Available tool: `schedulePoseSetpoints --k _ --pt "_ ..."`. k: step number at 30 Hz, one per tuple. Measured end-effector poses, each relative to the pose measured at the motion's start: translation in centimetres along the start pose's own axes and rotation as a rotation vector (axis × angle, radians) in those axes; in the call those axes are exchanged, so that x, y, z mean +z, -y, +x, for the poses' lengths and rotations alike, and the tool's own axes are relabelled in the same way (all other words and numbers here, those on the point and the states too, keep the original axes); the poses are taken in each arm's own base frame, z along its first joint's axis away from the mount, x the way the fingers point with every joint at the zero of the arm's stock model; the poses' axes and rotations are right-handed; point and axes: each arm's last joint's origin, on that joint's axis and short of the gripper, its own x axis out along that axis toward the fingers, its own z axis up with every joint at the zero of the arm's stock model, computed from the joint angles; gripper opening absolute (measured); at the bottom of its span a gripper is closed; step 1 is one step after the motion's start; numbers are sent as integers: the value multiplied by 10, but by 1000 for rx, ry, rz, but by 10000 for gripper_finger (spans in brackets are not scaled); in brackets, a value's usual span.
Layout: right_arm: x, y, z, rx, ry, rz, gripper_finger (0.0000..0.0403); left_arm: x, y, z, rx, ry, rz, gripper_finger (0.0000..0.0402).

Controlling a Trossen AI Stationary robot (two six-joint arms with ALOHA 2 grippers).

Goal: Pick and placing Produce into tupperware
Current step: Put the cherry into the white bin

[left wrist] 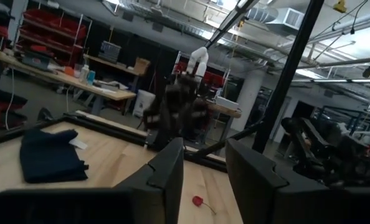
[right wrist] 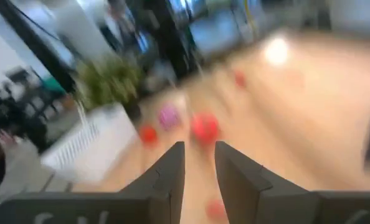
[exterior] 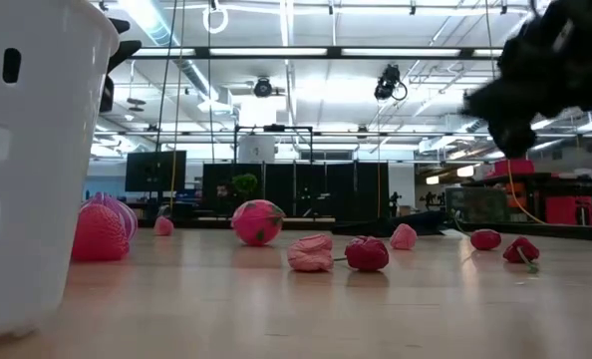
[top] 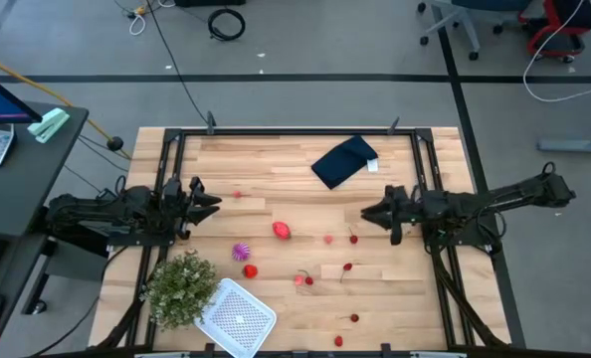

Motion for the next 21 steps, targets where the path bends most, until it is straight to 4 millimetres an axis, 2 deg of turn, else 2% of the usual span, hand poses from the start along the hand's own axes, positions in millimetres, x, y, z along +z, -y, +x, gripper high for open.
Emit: schedulePoseSetpoints --k 5,12,21 --pt "-17 8 11 -107 -139 93 96 1 0 0 6 13 61 121" --pt "-44 14 23 -190 -341 72 96 7 0 0 71 83 162 121" --pt "-53 12 34 -171 -346 -79 109 6 -1 0 90 85 177 118"
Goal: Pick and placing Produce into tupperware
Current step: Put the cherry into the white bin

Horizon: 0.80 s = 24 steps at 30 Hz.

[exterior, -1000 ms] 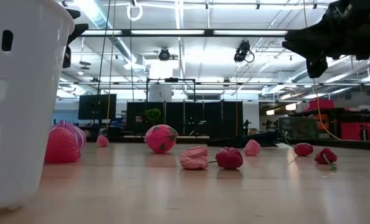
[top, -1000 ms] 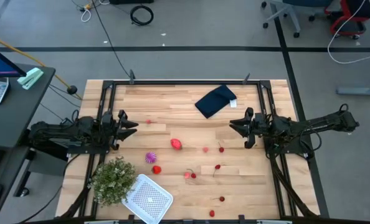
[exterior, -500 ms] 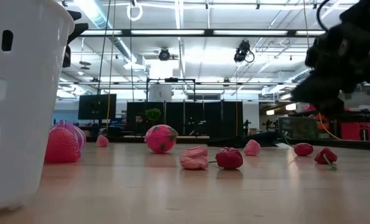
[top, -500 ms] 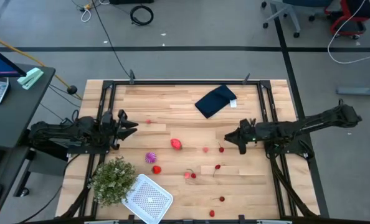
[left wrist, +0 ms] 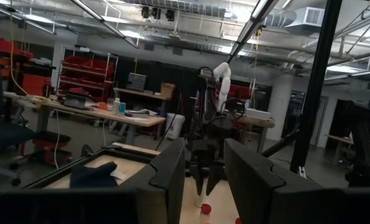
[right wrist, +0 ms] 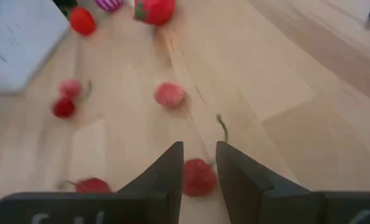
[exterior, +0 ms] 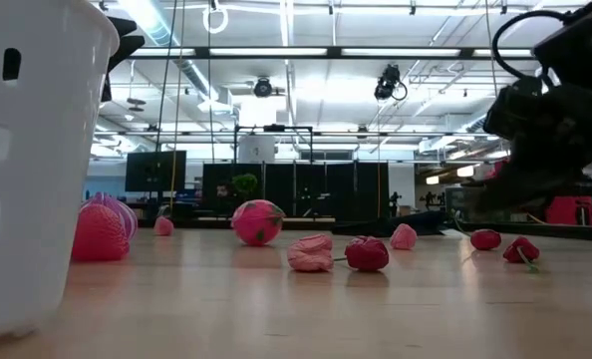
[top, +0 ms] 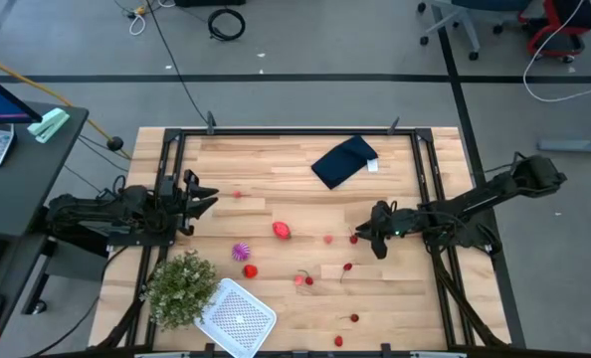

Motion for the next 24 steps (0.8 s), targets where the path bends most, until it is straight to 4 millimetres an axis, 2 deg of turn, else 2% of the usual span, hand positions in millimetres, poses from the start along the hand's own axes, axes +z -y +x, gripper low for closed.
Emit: schedulePoseSetpoints --k 8,13,21,24 --pt "1 0 6 -41 55 -57 176 0 0 0 0 0 0 112" --pt "3 -2 8 -23 86 -22 208 0 0 0 0 0 0 114" --pt "11 -11 27 -68 44 -67 209 0 0 0 4 1 -1 110" --pt "9 -11 35 -123 -38 -93 204 0 0 0 4 0 -9 112"
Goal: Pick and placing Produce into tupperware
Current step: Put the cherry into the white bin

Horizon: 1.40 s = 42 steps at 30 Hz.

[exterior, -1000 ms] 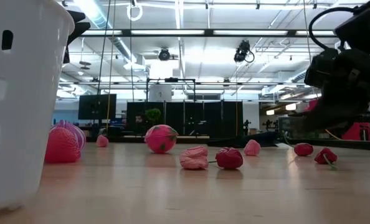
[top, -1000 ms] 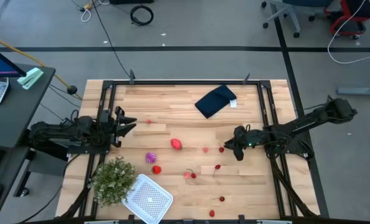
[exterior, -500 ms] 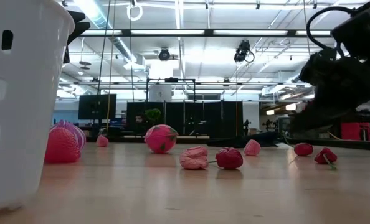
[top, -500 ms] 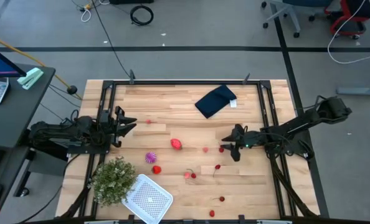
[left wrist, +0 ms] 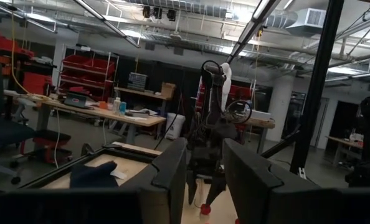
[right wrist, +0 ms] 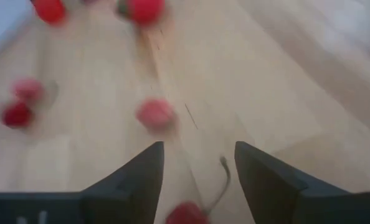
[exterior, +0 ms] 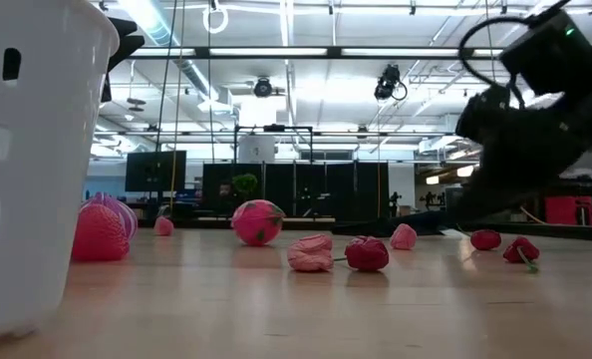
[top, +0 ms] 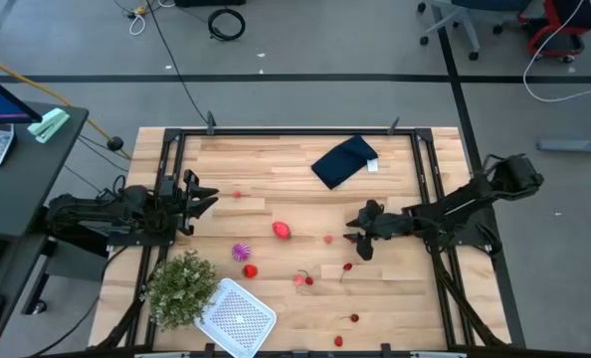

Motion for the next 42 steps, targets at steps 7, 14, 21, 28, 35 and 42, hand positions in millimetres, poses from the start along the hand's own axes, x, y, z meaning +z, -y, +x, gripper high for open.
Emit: schedulePoseSetpoints --k 7,14,21,28,35,42 --pt "-5 3 4 -108 -64 14 196 0 0 0 0 -2 -2 111" --pt "-5 4 4 -113 -63 9 185 -1 0 0 2 -12 0 110" --pt "-4 3 3 -110 -57 10 166 -1 0 0 2 -13 0 111" --pt "2 2 -1 -94 -16 28 137 -1 0 0 2 -13 0 111" --pt "-4 6 -3 -134 -74 44 91 -1 0 0 2 -13 -10 110" --pt "-6 7 -3 -152 -100 34 68 -2 0 0 2 -15 -26 111"
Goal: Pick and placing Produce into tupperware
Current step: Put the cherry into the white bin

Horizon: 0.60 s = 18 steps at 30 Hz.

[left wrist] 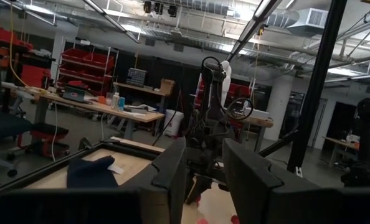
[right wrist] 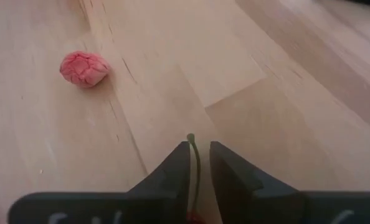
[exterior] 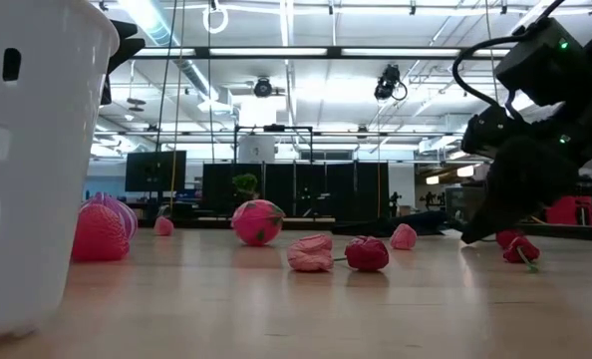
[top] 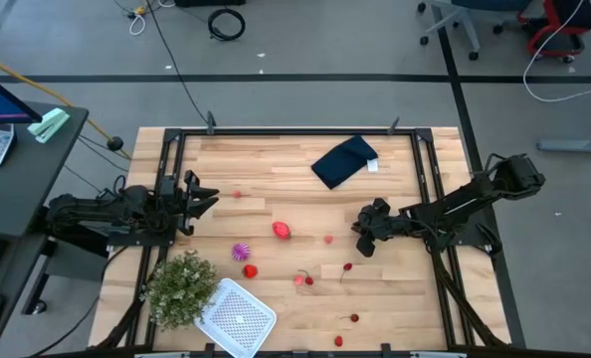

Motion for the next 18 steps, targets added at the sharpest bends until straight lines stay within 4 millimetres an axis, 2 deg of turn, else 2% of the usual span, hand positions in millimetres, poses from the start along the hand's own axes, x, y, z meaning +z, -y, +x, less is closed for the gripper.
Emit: schedulePoseSetpoints --k 5,9,11,15,18 --pt "0 0 0 -12 4 2 52 0 0 0 0 0 0 110" --pt "1 2 0 -55 38 22 13 0 0 0 0 0 0 109" --pt "3 1 0 -69 78 28 8 0 0 0 0 0 0 108" --pt "20 -7 -2 -19 263 81 5 0 0 0 0 0 0 107" --pt "44 -20 -10 82 456 61 5 0 0 0 1 0 0 107"
